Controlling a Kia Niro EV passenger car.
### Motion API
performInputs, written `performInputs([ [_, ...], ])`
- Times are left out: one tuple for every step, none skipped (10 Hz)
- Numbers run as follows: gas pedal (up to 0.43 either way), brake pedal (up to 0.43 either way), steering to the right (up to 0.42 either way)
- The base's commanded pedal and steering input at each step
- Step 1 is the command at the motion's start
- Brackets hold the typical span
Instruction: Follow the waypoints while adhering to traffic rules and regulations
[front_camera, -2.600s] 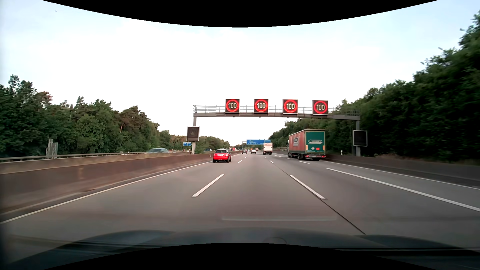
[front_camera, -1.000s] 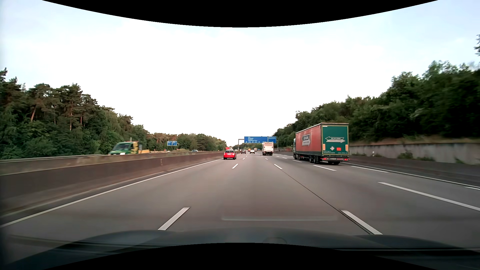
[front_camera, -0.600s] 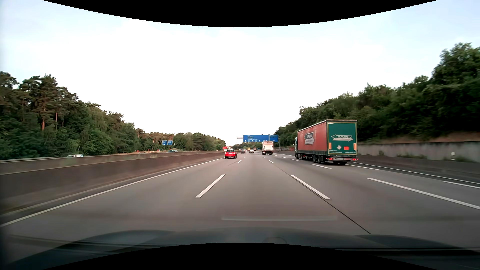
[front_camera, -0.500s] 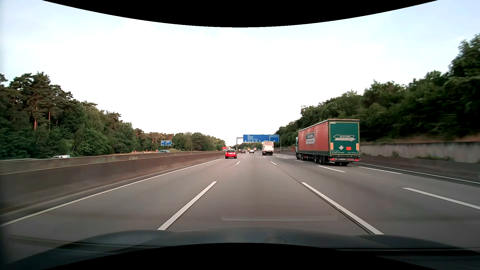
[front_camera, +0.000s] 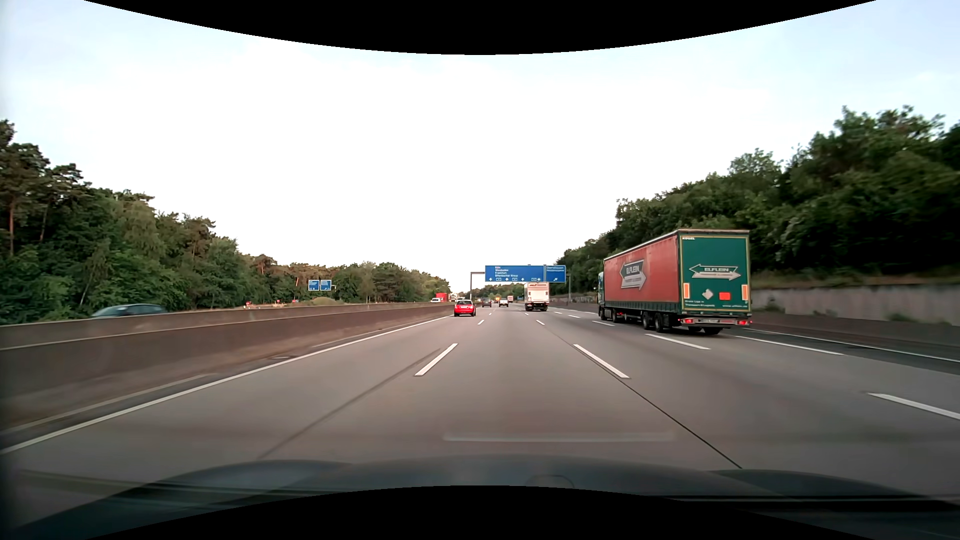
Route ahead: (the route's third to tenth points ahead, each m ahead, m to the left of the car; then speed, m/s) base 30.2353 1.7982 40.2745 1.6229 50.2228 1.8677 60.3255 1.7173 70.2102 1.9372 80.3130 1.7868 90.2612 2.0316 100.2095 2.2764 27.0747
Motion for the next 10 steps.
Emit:
performInputs([
  [0.189,0.0,-0.004],
  [0.189,0.0,-0.004],
  [0.189,0.0,-0.003],
  [0.189,0.0,-0.004],
  [0.189,0.0,-0.003],
  [0.189,0.0,-0.003],
  [0.189,0.0,-0.004],
  [0.189,0.0,-0.003],
  [0.189,0.0,-0.003],
  [0.189,0.0,-0.003],
])
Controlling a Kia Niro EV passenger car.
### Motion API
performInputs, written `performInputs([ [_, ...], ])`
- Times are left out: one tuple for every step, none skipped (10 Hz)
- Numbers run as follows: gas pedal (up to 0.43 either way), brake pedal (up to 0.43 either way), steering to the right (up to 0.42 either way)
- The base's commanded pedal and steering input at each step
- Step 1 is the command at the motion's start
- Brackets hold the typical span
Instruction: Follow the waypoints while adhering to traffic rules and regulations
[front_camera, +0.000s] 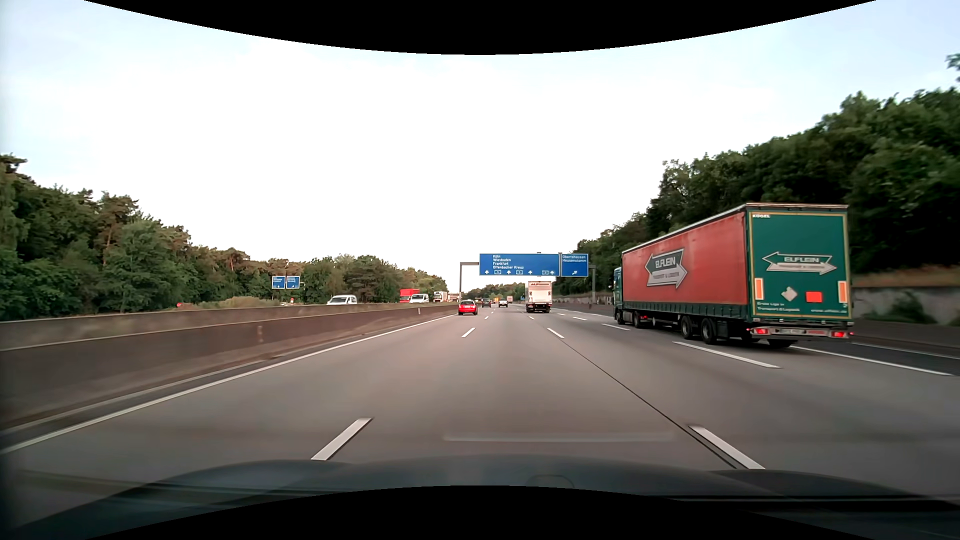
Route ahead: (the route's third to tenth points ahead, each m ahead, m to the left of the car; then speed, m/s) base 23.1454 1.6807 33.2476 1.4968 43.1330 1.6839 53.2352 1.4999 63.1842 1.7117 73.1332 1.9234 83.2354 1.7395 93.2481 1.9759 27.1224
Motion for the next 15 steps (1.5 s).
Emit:
performInputs([
  [0.189,0.0,-0.004],
  [0.189,0.0,-0.004],
  [0.189,0.0,-0.004],
  [0.189,0.0,-0.004],
  [0.189,0.0,-0.004],
  [0.189,0.0,-0.004],
  [0.189,0.0,-0.004],
  [0.189,0.0,-0.004],
  [0.189,0.0,-0.004],
  [0.189,0.0,-0.004],
  [0.189,0.0,-0.003],
  [0.189,0.0,-0.004],
  [0.189,0.0,-0.003],
  [0.189,0.0,-0.004],
  [0.189,0.0,-0.004],
])
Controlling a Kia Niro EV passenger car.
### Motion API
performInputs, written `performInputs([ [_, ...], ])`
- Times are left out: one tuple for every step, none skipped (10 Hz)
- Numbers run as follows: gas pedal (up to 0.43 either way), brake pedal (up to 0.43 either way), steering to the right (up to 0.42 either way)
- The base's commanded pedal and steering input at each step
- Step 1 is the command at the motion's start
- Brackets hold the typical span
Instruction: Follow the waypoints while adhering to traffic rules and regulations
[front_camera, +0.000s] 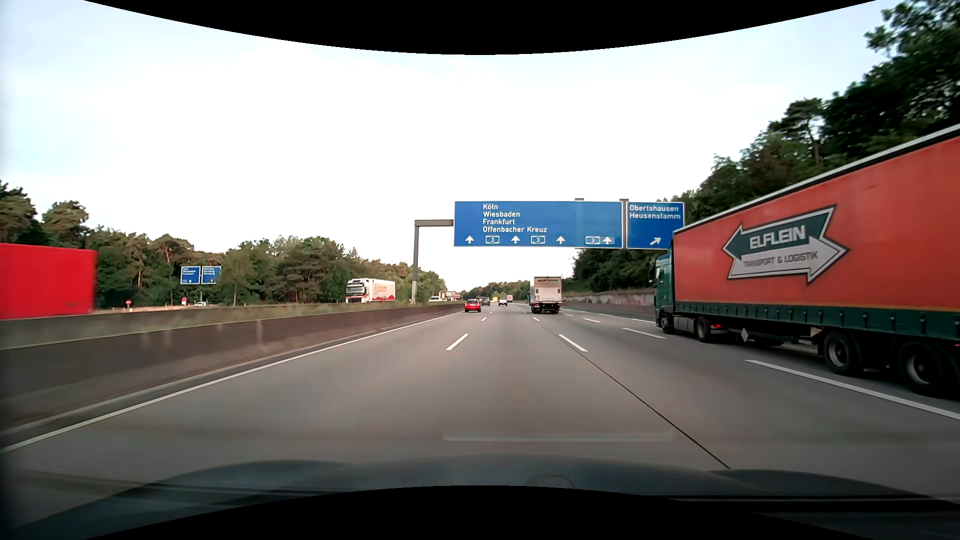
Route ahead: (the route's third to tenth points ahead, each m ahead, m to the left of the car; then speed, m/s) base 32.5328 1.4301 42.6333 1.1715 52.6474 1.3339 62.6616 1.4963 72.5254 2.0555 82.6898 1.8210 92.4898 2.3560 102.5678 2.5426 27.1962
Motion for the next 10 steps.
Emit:
performInputs([
  [0.189,0.0,-0.004],
  [0.189,0.0,-0.003],
  [0.189,0.0,-0.004],
  [0.189,0.0,-0.004],
  [0.189,0.0,-0.004],
  [0.189,0.0,-0.003],
  [0.189,0.0,-0.004],
  [0.189,0.0,-0.004],
  [0.189,0.0,-0.003],
  [0.189,0.0,-0.003],
])
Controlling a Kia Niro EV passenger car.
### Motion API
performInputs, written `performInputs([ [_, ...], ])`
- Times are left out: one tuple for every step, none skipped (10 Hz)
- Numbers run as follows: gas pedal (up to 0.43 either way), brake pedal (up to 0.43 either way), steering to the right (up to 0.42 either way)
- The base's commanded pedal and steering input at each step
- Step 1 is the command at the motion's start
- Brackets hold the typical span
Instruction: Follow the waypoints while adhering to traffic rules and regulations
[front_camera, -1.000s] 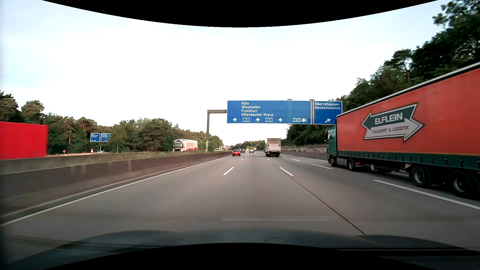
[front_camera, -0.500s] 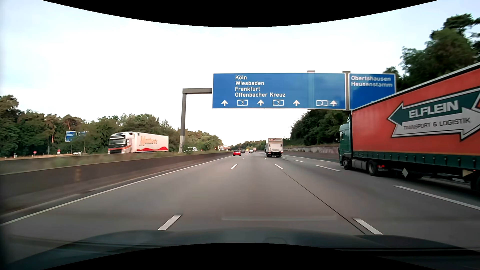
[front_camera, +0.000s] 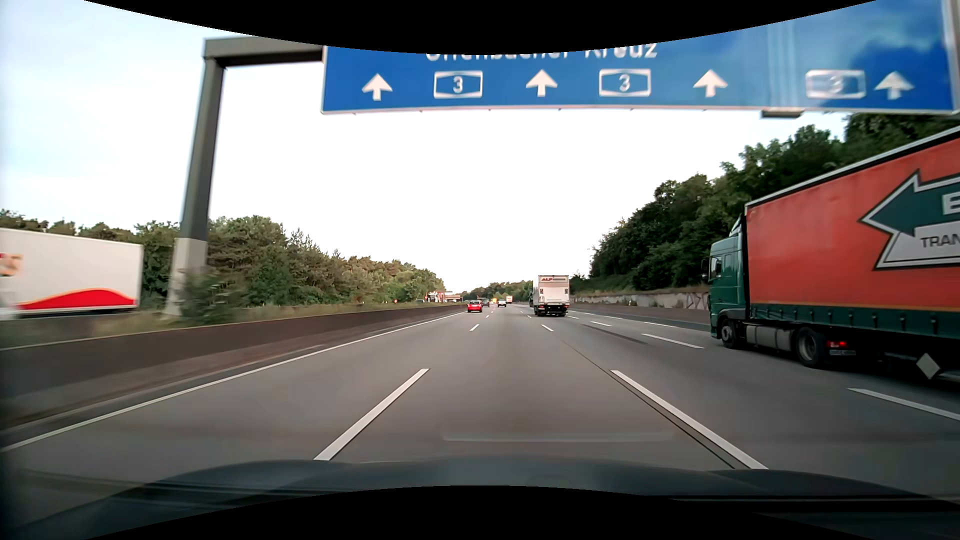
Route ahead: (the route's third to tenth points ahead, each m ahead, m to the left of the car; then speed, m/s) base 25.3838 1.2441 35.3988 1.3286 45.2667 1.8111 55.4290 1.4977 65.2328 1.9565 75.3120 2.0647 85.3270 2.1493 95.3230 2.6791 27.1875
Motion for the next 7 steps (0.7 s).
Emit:
performInputs([
  [0.189,0.0,-0.003],
  [0.189,0.0,-0.003],
  [0.189,0.0,-0.003],
  [0.189,0.0,-0.003],
  [0.189,0.0,-0.003],
  [0.189,0.0,-0.003],
  [0.189,0.0,-0.003],
])
